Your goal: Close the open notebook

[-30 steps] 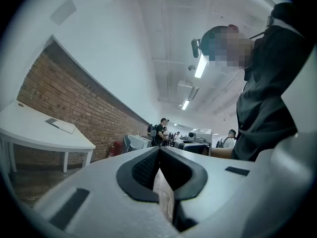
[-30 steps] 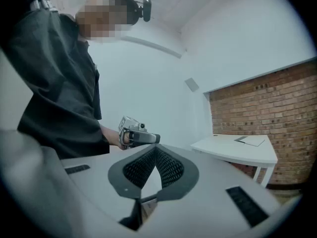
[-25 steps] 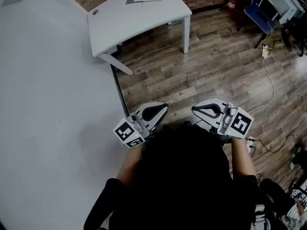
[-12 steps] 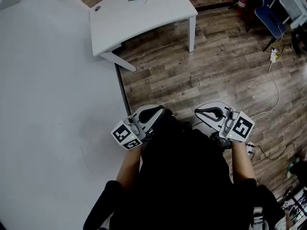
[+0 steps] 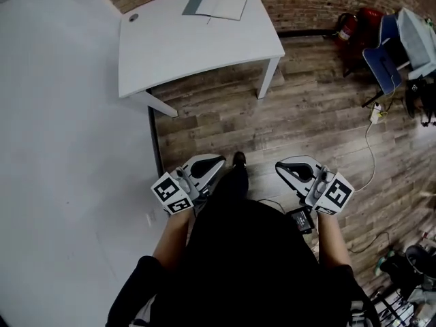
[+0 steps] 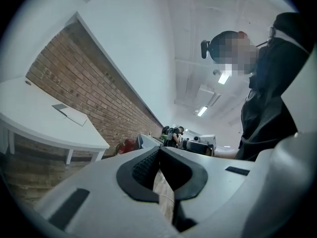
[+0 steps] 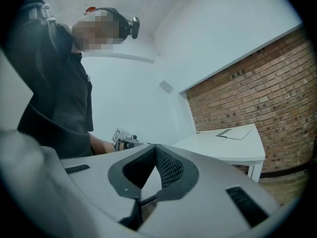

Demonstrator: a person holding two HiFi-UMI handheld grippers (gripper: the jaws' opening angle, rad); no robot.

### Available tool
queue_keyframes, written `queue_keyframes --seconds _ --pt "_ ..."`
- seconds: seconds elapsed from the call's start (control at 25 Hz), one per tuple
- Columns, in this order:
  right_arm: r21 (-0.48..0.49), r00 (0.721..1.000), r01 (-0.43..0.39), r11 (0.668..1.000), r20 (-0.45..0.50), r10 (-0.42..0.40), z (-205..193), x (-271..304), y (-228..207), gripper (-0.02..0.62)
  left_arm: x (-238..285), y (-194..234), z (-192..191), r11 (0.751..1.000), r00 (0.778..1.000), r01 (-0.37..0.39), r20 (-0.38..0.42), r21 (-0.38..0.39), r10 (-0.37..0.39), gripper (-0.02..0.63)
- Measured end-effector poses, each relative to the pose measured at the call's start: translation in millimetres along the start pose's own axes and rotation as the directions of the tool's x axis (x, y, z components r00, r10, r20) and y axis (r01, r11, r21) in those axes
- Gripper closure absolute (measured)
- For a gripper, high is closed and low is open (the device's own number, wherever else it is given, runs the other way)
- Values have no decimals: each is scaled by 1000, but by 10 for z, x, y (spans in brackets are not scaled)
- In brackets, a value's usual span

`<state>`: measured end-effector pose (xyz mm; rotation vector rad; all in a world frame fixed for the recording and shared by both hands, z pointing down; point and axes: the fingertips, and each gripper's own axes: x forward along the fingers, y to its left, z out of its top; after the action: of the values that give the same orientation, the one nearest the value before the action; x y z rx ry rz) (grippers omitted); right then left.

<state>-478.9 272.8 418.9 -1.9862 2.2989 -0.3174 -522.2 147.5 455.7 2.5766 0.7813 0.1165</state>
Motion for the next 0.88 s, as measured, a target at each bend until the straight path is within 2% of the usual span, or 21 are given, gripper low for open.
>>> queue_keyframes --seconds 0.2,0.36,0.44,0.56,0.68,0.8,0.88 --pt "18 998 61 998 -17 -61 346 79 -708 589 457 625 389 999 999 31 20 -7 -31 590" --pt "19 994 98 995 -39 -97 479 197 -1212 589 953 1116 380 998 996 54 -75 43 -50 590" --pt "25 997 68 997 -39 -67 497 240 -1352 589 1226 1229 382 997 994 71 -86 37 -68 590" --pt "54 999 -13 998 -29 14 467 220 -1551 589 1611 1297 419 997 995 80 -57 2 -79 589" --pt "85 998 -56 995 -26 59 402 200 -1961 589 1947 1438 362 998 995 65 -81 -21 -66 589" --pt "92 992 -122 988 -21 124 435 166 -2431 588 2278 1648 317 999 993 24 -112 -37 -28 589" --pt "86 983 -179 980 -13 181 532 115 -2757 588 2531 1838 335 996 995 -31 -94 -81 23 591"
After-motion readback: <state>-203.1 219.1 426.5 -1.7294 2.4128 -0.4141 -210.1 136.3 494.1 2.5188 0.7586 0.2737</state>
